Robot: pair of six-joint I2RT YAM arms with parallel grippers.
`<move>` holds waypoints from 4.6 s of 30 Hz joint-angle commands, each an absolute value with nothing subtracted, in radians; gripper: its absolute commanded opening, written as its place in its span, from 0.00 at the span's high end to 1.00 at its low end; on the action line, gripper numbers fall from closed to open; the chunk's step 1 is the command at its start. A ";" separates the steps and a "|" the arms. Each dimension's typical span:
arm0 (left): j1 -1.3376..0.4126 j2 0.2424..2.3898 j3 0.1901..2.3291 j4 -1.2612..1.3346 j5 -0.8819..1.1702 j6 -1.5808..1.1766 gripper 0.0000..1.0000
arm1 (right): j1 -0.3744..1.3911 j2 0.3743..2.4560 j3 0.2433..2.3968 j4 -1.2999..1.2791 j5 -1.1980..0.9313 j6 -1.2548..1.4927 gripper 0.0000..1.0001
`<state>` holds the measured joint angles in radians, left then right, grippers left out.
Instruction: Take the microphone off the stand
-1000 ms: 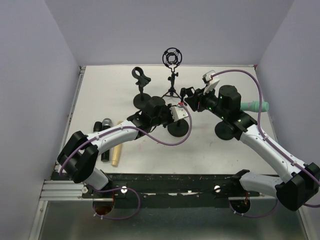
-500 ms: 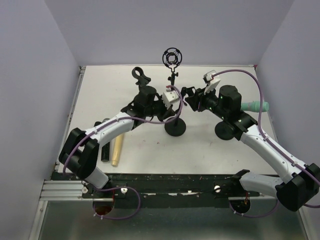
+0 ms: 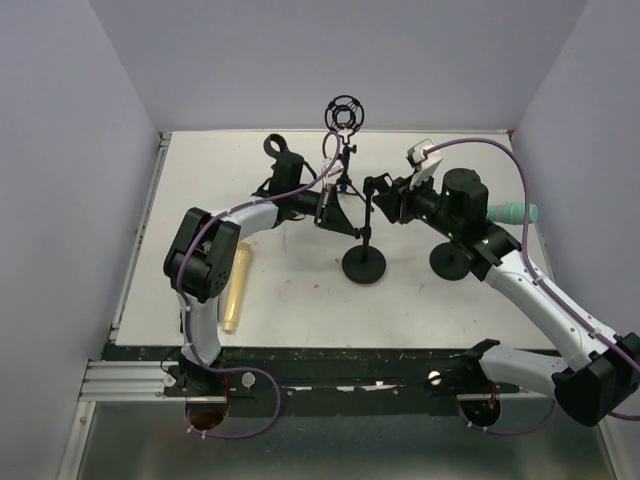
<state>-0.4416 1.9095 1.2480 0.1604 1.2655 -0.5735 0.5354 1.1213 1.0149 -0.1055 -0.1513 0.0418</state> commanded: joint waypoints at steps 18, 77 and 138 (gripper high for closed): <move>-0.538 1.724 1.470 -0.600 0.979 0.193 0.01 | 0.528 1.092 1.034 -0.104 -0.163 0.017 0.78; -0.821 1.592 0.821 0.730 0.175 0.817 1.00 | 0.505 1.155 1.104 -0.141 -0.155 0.069 0.78; -0.506 1.534 1.339 -0.127 0.842 -0.230 0.22 | 0.500 1.120 1.177 -0.276 -0.229 -0.038 0.31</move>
<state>-0.4942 1.5780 1.3220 -0.1036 0.8631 -0.2806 0.4965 1.1244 1.1427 -0.2474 -0.2108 -0.0277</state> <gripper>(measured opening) 0.784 0.698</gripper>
